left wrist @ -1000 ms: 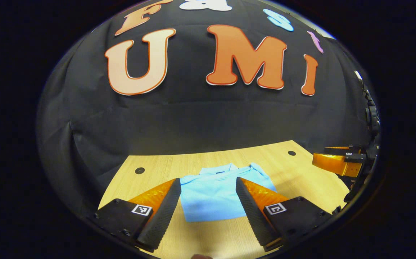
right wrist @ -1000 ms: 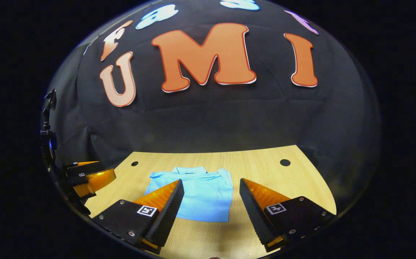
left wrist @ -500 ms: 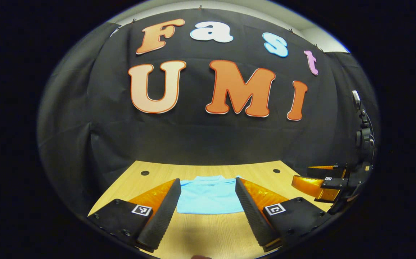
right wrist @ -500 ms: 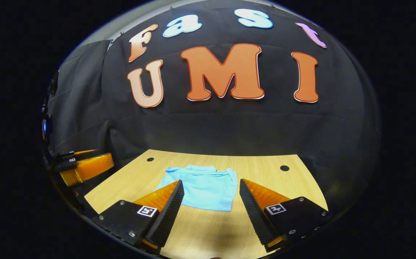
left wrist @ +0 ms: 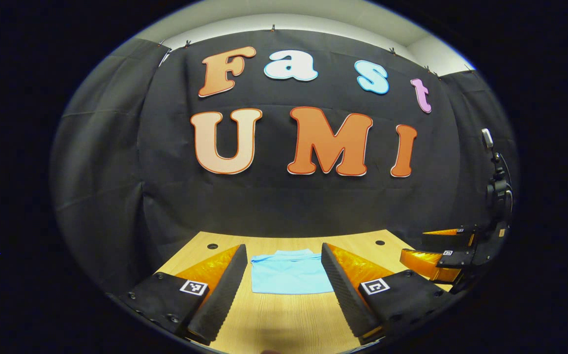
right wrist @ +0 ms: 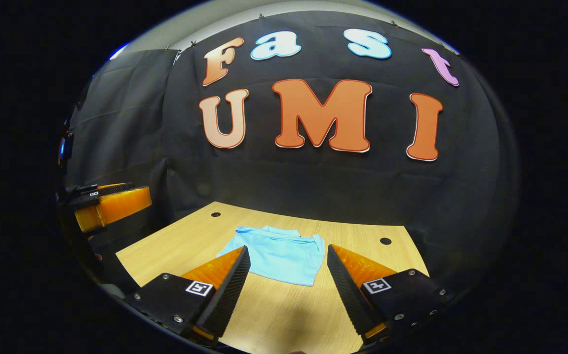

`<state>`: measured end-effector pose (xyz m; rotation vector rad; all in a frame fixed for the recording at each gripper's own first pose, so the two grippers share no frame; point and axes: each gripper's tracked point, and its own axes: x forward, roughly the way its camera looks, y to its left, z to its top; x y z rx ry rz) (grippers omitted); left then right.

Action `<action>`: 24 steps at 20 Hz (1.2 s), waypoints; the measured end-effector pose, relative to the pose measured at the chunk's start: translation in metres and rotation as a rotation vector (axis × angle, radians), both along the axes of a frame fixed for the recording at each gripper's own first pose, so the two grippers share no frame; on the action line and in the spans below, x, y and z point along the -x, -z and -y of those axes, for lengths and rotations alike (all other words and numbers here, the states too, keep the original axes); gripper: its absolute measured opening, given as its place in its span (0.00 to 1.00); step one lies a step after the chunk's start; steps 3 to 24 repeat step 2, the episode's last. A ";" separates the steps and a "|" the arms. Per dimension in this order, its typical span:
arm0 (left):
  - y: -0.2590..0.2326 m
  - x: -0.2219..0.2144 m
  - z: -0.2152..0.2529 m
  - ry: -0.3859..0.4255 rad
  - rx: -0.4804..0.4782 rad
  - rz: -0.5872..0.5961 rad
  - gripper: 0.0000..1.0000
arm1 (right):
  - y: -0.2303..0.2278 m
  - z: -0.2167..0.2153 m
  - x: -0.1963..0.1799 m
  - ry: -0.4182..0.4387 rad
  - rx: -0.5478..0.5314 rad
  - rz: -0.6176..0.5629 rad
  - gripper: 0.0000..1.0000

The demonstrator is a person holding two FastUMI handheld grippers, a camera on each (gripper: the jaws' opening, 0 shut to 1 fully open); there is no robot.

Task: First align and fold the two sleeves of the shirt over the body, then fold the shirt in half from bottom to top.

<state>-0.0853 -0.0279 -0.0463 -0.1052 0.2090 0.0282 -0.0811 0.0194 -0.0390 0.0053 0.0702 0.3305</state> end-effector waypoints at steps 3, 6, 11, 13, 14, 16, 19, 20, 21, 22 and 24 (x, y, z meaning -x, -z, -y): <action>0.005 -0.002 0.006 0.027 0.002 -0.009 0.97 | 0.002 0.002 0.002 0.012 -0.002 -0.008 0.95; 0.005 -0.002 0.006 0.027 0.002 -0.009 0.97 | 0.002 0.002 0.002 0.012 -0.002 -0.008 0.95; 0.005 -0.002 0.006 0.027 0.002 -0.009 0.97 | 0.002 0.002 0.002 0.012 -0.002 -0.008 0.95; 0.005 -0.002 0.006 0.027 0.002 -0.009 0.97 | 0.002 0.002 0.002 0.012 -0.002 -0.008 0.95; 0.005 -0.002 0.006 0.027 0.002 -0.009 0.97 | 0.002 0.002 0.002 0.012 -0.002 -0.008 0.95; 0.005 -0.002 0.006 0.027 0.002 -0.009 0.97 | 0.002 0.002 0.002 0.012 -0.002 -0.008 0.95; 0.005 -0.002 0.006 0.027 0.002 -0.009 0.97 | 0.002 0.002 0.002 0.012 -0.002 -0.008 0.95; 0.005 -0.002 0.006 0.027 0.002 -0.009 0.97 | 0.002 0.002 0.002 0.012 -0.002 -0.008 0.95; 0.005 -0.002 0.006 0.027 0.002 -0.009 0.97 | 0.002 0.002 0.002 0.012 -0.002 -0.008 0.95; 0.005 -0.002 0.006 0.027 0.002 -0.009 0.97 | 0.002 0.002 0.002 0.012 -0.002 -0.008 0.95; 0.005 -0.002 0.006 0.027 0.002 -0.009 0.97 | 0.002 0.002 0.002 0.012 -0.002 -0.008 0.95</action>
